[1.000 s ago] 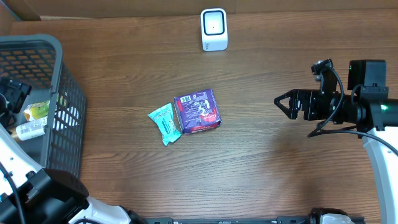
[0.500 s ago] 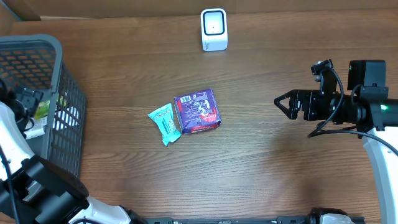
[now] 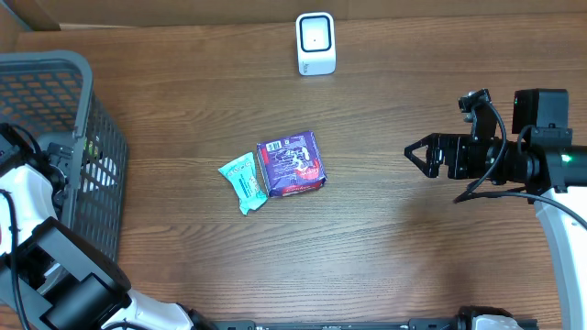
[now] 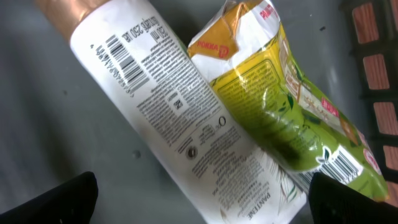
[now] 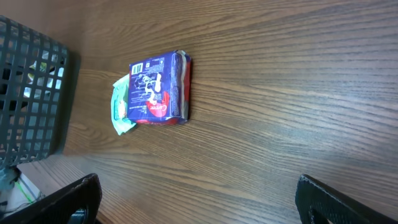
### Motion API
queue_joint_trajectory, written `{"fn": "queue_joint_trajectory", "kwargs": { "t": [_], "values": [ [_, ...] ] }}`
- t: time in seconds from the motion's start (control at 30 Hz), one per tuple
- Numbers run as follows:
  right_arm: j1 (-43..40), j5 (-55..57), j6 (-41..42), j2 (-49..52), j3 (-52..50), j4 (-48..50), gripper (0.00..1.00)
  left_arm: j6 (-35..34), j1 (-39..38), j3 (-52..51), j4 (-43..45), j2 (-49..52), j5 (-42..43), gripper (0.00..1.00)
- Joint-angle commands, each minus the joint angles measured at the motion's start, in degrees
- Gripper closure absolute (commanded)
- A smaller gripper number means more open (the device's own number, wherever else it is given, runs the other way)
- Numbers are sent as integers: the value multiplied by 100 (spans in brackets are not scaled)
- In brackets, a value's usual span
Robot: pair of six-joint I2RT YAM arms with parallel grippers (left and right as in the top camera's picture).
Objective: Scan the item barcode
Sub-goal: 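Reach into the basket and grasp the white tube with left gripper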
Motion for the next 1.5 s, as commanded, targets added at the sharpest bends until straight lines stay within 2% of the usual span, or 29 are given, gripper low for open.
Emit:
{"fn": "queue_joint_trajectory", "kwargs": {
  "t": [0.0,0.4,0.57,0.67,0.73,0.8,0.87,1.23,1.47],
  "values": [
    [33,-9,20,-20,144,-20,0,-74,20,-155,153,72,-92,0],
    [33,-7,17,-20,144,-17,0,-72,20,-173,378,861,-188,0],
    [33,-7,20,-20,144,-17,0,-68,20,-173,369,1239,-238,4],
    [33,-7,20,-20,144,-15,0,-66,17,-173,315,1377,-229,20],
    [33,-7,20,-20,144,-11,0,-46,17,-173,282,1388,-229,43],
    [33,-7,20,-20,144,-7,0,0,17,-173,240,1388,-225,72],
    [33,-7,20,-20,144,4,0,31,17,-173,155,1388,-229,94],
    [33,-7,17,-20,144,63,0,431,7,160,-568,1067,50,96],
    [33,-7,17,-20,144,105,0,754,2,1519,-1611,13,227,96]
  ]
}}
